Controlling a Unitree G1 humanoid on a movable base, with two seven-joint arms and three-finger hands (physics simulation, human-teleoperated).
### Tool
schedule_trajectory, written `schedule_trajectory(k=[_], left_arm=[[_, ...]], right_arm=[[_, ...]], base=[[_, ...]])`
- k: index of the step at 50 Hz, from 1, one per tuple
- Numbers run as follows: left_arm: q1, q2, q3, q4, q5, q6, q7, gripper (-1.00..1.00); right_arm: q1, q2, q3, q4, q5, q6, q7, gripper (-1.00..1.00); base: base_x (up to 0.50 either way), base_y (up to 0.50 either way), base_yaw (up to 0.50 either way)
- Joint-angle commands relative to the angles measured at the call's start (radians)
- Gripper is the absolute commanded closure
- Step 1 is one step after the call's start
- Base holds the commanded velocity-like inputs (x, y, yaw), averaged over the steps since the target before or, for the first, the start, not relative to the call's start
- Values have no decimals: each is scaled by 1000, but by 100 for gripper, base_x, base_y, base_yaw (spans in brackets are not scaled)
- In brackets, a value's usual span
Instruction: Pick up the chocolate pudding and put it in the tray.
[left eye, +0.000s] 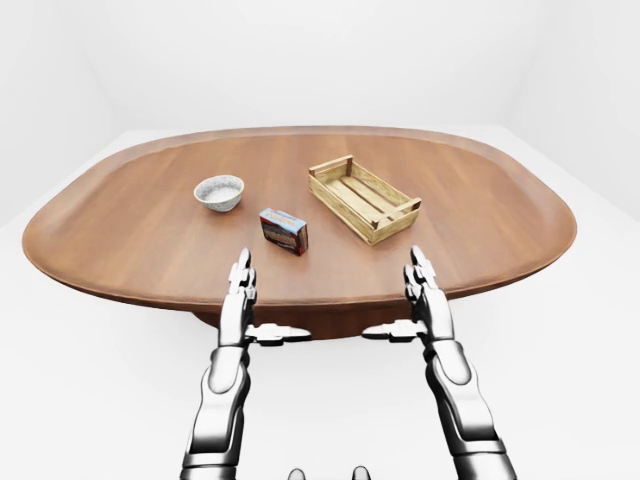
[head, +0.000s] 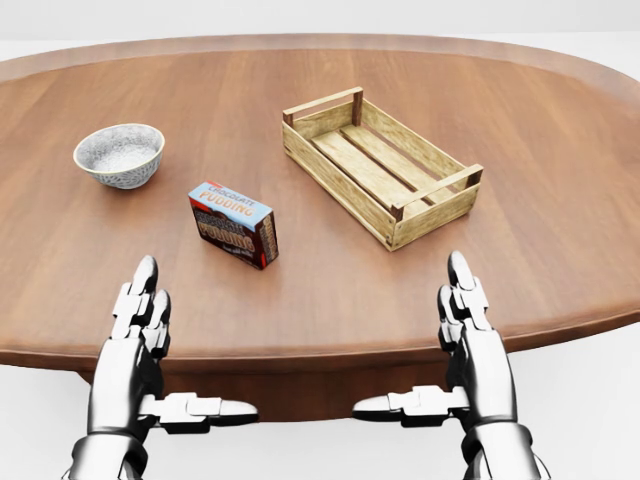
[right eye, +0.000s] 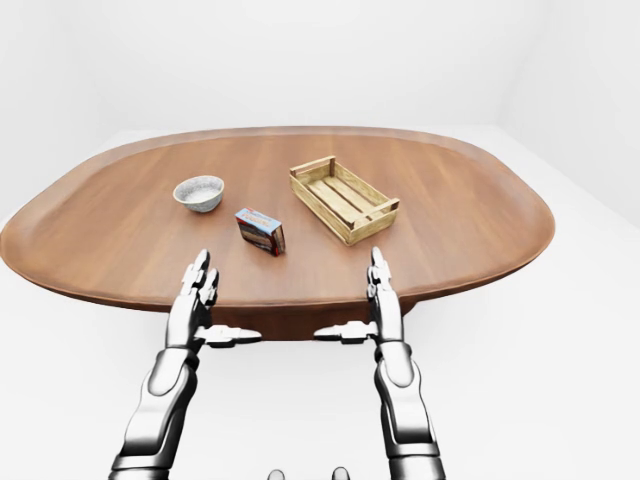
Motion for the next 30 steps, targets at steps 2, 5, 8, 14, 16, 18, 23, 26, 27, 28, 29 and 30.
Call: schedule_trajectory(k=[2,5,8,14,16,18,23,26,27,28,29,30], left_arm=[[5,11,15,-4,1,-7,-35,-100],[1,12,17,4,1,-5,-37,-100],[1,12,17,6,3,-4,-39,-100],[3,11,16,-2,7,1,-40,-100],[3,11,16,1,9,-2,-39,-100],[3,11,15,2,10,-3,-40,-100],[7,11,14,-10,13,3,-41,-100],[6,11,13,-5,17,0,-40,-100],[5,11,13,-3,17,-1,-41,-100],[4,11,14,0,17,-4,-41,-100],[2,11,15,7,18,-8,-40,-100],[2,11,14,7,18,-8,-40,-100]], right_arm=[[-4,-13,-24,23,25,-12,36,-100],[-8,-12,-23,43,28,-25,42,-100],[-8,-10,-23,99,25,-69,44,-100],[-10,-10,-21,117,24,-69,44,-100],[-6,-11,-19,89,20,-69,41,-100],[-4,-9,-22,86,9,-69,22,-100],[0,-9,-18,72,0,-69,14,-100],[-1,-9,-18,79,1,-69,14,-100],[2,-10,-17,43,1,-45,13,-100],[2,-11,-16,24,1,-26,12,-100],[-4,-8,-19,105,-2,-69,13,-100],[-6,-8,-19,122,-2,-69,13,-100]], base=[[0,0,0],[0,0,0],[0,0,0],[0,0,0],[0,0,0],[0,0,0],[0,0,0],[0,0,0],[0,0,0],[0,0,0],[0,0,0],[0,0,0]])
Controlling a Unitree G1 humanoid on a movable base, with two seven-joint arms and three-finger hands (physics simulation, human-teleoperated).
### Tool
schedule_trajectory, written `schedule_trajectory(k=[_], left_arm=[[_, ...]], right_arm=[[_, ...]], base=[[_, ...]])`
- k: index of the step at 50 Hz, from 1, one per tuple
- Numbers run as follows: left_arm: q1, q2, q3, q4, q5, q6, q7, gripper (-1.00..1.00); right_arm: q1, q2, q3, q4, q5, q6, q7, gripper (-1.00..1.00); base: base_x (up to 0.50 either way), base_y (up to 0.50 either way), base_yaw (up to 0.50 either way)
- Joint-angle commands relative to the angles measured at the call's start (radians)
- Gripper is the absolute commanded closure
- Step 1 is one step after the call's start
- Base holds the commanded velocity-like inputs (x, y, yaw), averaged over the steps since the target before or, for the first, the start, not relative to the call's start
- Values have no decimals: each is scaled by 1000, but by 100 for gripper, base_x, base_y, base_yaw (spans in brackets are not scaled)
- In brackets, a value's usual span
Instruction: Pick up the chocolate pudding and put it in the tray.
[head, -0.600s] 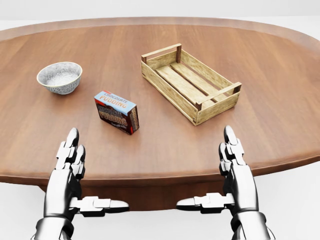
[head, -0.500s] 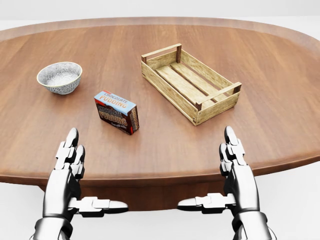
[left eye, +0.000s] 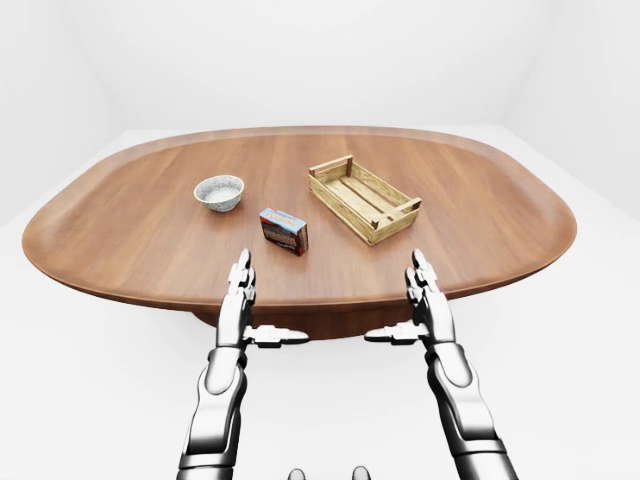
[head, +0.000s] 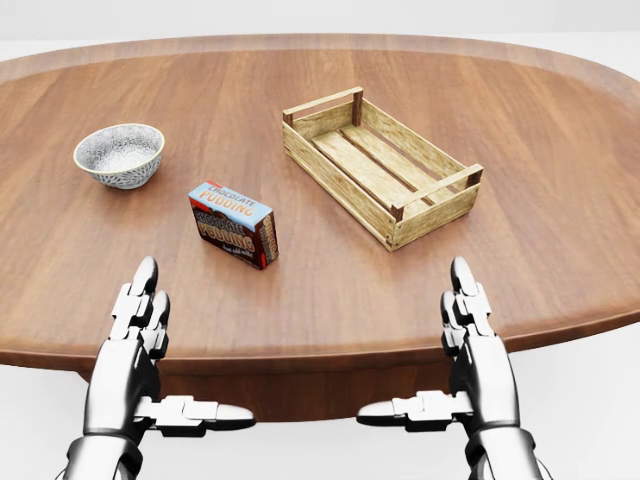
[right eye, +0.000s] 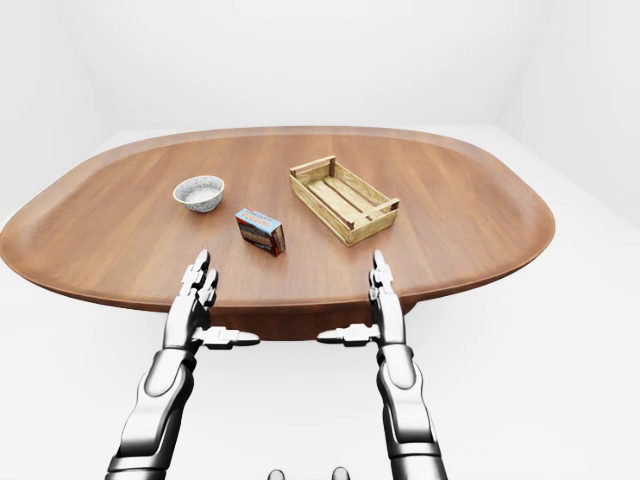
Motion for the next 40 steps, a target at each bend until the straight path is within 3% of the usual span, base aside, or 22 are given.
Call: schedule_trajectory(k=[1,2,3,7,9,10,12,14,15,16,18,20,21,22,23,25,35,40], left_arm=[[-1,0,0,7,7,-5,-2,-100],[1,0,-1,5,8,-5,-2,-100],[1,0,-1,4,8,-5,-2,-100],[-2,0,-1,8,9,-6,-2,-100],[-3,1,-1,11,10,-8,-2,-100],[-3,1,-1,12,10,-9,-2,-100],[-3,1,0,14,10,-11,-2,-100],[-3,1,-1,14,10,-11,-2,-100],[-3,1,0,14,10,-12,-2,-100],[-3,1,0,15,10,-12,-2,-100],[-4,1,0,16,10,-12,-2,-100],[-3,1,-1,12,11,-9,-2,-100],[-3,1,-1,10,11,-8,-2,-100],[-2,1,-1,9,11,-7,-2,-100],[-2,1,-1,8,11,-7,-2,-100],[-2,1,-1,10,12,-7,-2,-100],[0,-1,-2,4,11,-2,0,-100],[-1,-1,-1,10,10,-4,1,-100]], right_arm=[[-1,0,0,25,-7,-11,-8,-100],[3,-1,1,-27,-6,22,-9,-100],[2,0,1,0,-8,-4,-9,-100],[-2,-1,0,27,-7,-11,-9,-100],[5,-2,2,-54,-6,47,-10,-100],[5,-2,2,-57,-6,51,-9,-100],[4,-2,1,-55,-6,49,-9,-100],[-2,1,-2,34,-8,-11,-7,-100],[-3,0,-2,18,-7,-11,-8,-100],[2,-2,0,-33,-6,31,-9,-100],[2,-1,0,-22,-7,19,-9,-100],[4,-1,0,-50,-6,45,-10,-100],[1,0,-1,-11,-7,8,-8,-100],[1,0,-1,-8,-7,5,-8,-100],[2,-1,-1,-33,-6,29,-9,-100],[-4,1,-3,46,-8,-11,-8,-100],[32,1,17,-9,-76,-11,-41,-100],[89,8,34,-284,-139,-11,-61,-100]], base=[[0,0,0],[0,17,0],[0,21,0],[0,24,0],[0,25,0],[0,25,0],[0,25,0],[0,25,0],[0,25,0],[0,25,0],[0,25,0],[0,25,0],[0,26,0],[0,25,0],[0,25,0],[0,25,0],[0,9,0],[0,0,0]])
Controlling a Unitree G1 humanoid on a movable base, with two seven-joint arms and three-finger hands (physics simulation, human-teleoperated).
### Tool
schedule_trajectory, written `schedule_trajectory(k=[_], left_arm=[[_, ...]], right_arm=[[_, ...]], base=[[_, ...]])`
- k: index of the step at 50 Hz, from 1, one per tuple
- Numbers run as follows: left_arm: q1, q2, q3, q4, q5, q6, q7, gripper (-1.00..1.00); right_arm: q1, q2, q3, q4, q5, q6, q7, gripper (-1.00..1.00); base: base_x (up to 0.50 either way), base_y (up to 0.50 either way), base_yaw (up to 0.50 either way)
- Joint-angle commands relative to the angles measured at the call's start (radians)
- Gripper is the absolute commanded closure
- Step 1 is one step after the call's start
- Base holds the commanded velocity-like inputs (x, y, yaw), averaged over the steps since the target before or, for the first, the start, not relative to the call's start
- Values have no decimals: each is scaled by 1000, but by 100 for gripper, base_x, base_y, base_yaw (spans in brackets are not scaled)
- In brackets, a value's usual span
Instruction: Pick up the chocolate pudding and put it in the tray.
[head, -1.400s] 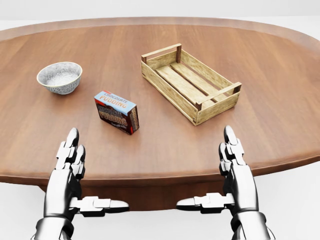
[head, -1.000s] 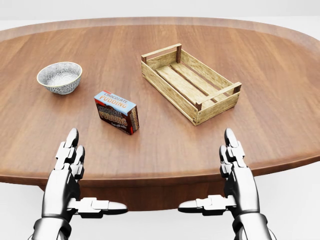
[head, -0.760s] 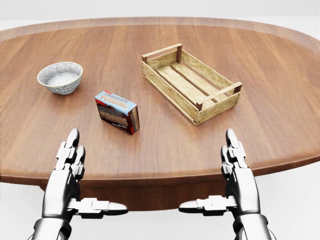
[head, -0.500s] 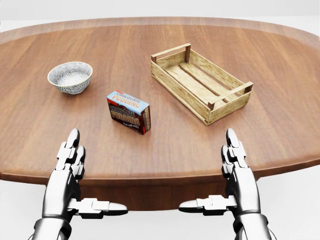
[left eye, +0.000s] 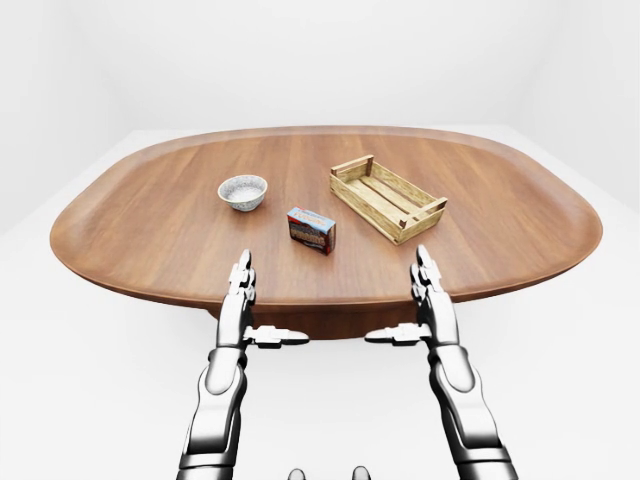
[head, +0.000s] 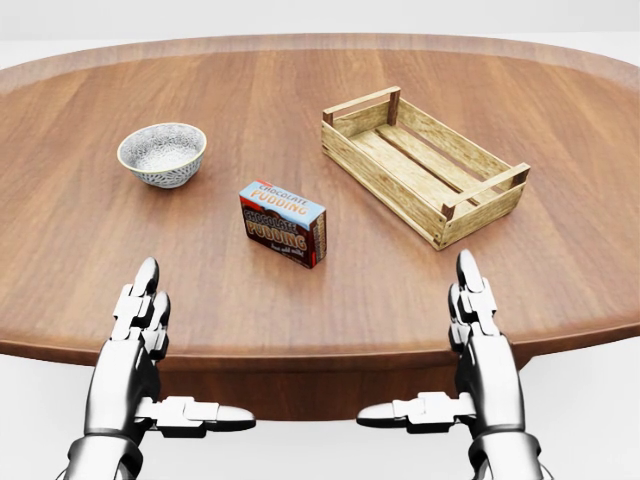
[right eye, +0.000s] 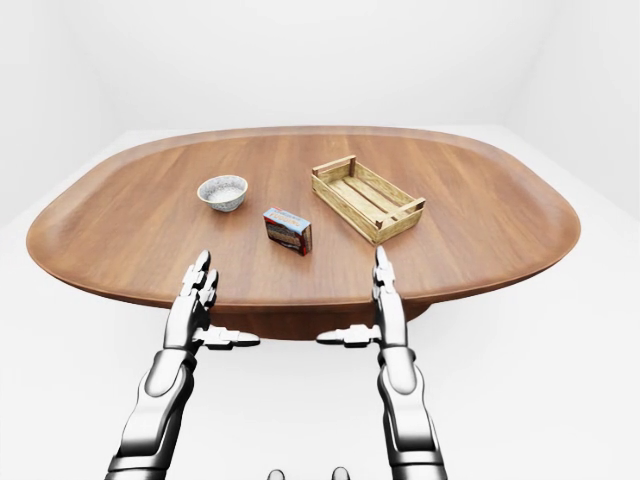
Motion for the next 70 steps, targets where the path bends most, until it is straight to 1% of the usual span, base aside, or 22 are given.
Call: schedule_trajectory(k=[1,2,6,7,8,11,14,16,17,19,23,24,28,32,40,46,52,56,59,62,63,70], left_arm=[[0,-1,0,2,-1,0,2,-100],[-1,-1,0,3,-1,1,2,-100],[-4,0,1,12,-2,-3,3,-100],[-3,0,1,8,-1,1,3,-100],[-1,0,0,1,-1,6,3,-100],[0,0,0,1,-1,6,3,-100],[-1,0,0,1,0,8,3,-100],[-1,0,0,3,0,6,3,-100],[-4,0,1,11,0,2,3,-100],[-5,0,1,16,1,-1,3,-100],[-6,0,1,13,1,4,3,-100],[-6,0,1,13,1,2,2,-100],[-5,1,1,16,1,-1,2,-100],[-4,0,0,13,2,2,2,-100],[-6,0,0,24,3,-5,3,-100],[-6,1,0,21,2,-2,2,-100],[-7,1,1,22,2,-2,2,-100],[-3,0,-1,10,4,3,1,-100],[-4,1,-2,13,10,-2,4,-100],[-4,0,-3,8,12,0,4,-100],[-4,0,-2,9,7,-6,1,-100],[-1,-1,-4,3,12,1,4,-100]], right_arm=[[68,7,24,-268,-97,0,-38,-100],[90,10,31,-357,-128,4,-51,-100],[139,15,55,-498,-187,0,-67,-100],[162,19,72,-583,-206,6,-64,-100],[171,19,79,-612,-220,9,-69,-100],[198,17,103,-691,-250,0,-78,-100],[218,11,123,-742,-285,0,-87,-100],[222,10,129,-750,-292,0,-88,-100],[240,2,129,-683,-290,0,-114,-100],[217,8,127,-727,-287,0,-89,-100],[217,7,131,-730,-292,0,-88,-100],[230,2,131,-681,-290,0,-106,-100],[220,7,135,-724,-295,0,-88,-100],[223,5,138,-719,-296,0,-89,-100],[226,2,137,-695,-287,0,-92,-100],[223,5,140,-711,-291,0,-85,-100],[221,4,143,-716,-291,0,-84,-100],[230,0,146,-696,-292,0,-94,-100],[227,1,144,-691,-286,0,-91,-100],[221,3,144,-714,-290,0,-84,-100],[221,2,143,-714,-289,0,-84,-100],[223,2,142,-713,-288,0,-84,-100]], base=[[0,0,0],[0,0,0],[0,0,0],[0,0,0],[0,0,0],[0,0,0],[0,0,0],[0,0,0],[0,0,0],[0,0,0],[0,0,0],[0,0,0],[0,0,0],[0,0,0],[0,0,0],[0,0,0],[18,0,0],[24,0,0],[25,0,0],[25,0,0],[25,0,0],[25,0,0]])
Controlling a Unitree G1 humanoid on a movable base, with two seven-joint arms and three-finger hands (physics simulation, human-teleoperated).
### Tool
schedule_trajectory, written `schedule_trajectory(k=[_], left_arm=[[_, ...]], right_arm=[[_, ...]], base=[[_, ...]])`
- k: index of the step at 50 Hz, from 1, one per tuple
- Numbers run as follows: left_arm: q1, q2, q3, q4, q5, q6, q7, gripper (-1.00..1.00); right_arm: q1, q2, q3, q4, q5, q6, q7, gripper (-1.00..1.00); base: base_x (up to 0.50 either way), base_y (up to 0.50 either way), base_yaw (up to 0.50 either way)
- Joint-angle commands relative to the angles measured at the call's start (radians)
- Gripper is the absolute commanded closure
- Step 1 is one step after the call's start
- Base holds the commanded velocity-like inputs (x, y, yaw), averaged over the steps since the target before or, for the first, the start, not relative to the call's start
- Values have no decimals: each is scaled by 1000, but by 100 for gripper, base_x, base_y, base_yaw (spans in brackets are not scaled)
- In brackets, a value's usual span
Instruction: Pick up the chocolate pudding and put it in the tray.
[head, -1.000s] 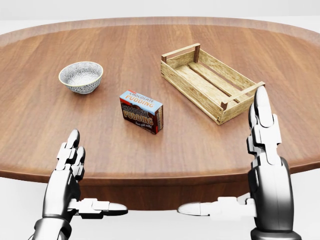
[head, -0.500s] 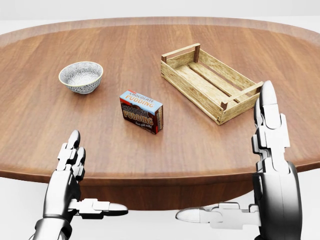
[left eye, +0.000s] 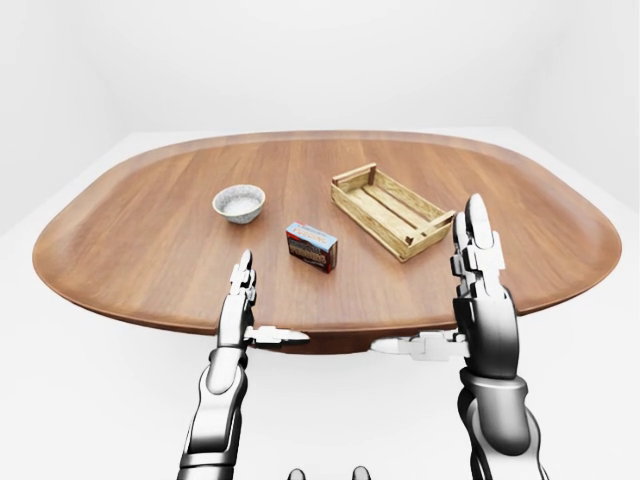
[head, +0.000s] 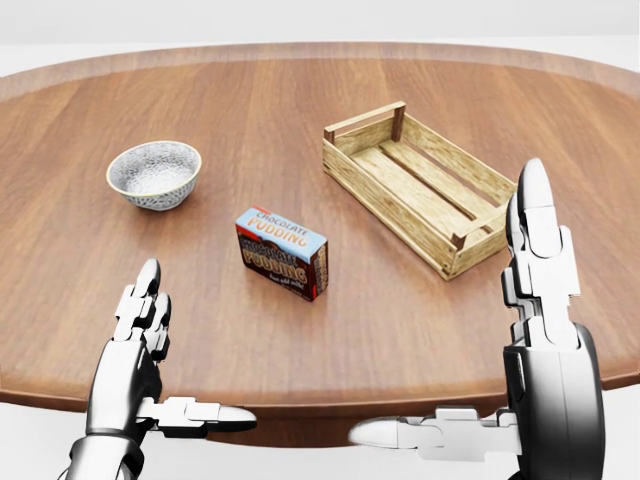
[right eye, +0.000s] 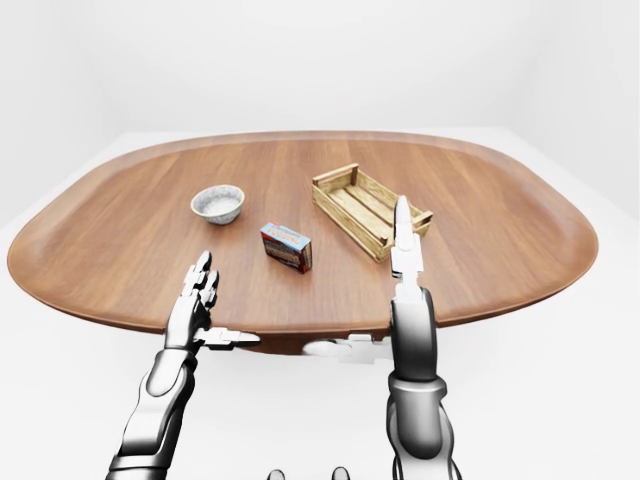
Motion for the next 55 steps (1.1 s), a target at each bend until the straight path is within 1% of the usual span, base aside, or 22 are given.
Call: schedule_trajectory(k=[1,6,12,20,23,25,37,44,46,48,51,54,55], left_arm=[[1,-1,-1,-5,3,2,1,-100],[3,-1,-1,-9,2,3,-1,-100],[0,-1,0,6,0,-5,-2,-100],[1,0,1,3,-1,-4,-3,-100],[1,0,1,2,-2,-3,-3,-100],[2,0,0,-3,-1,1,-3,-100],[-3,-1,1,11,-1,-6,-1,-100],[0,-1,-1,3,-1,-1,1,-100],[0,-1,0,6,-1,-3,2,-100],[1,-1,-1,1,-1,1,1,-100],[3,-1,-1,-3,-2,3,1,-100],[3,0,0,-3,-2,4,0,-100],[1,0,1,2,-3,0,-1,-100]], right_arm=[[-1,0,0,-5,1,0,2,-100],[2,-1,3,-5,1,0,3,-100],[1,-1,3,-5,0,0,3,-100],[11,-3,6,19,-1,0,-8,-100],[2,-1,5,-4,-2,0,1,-100],[6,-2,6,10,-2,0,-4,-100],[-1,-1,1,-5,0,0,4,-100],[-2,0,-2,-10,-1,0,5,-100],[-2,0,-1,-9,-1,0,5,-100],[6,-3,0,23,-1,0,-7,-100],[-1,1,1,-5,-3,0,4,-100],[0,1,4,-6,-5,0,4,-100],[-1,0,4,-6,-6,0,4,-100]], base=[[25,0,0],[25,0,0],[24,0,0],[25,0,0],[25,0,0],[25,0,0],[25,0,0],[25,0,0],[25,0,0],[25,0,0],[25,0,0],[25,0,0],[24,0,0]])
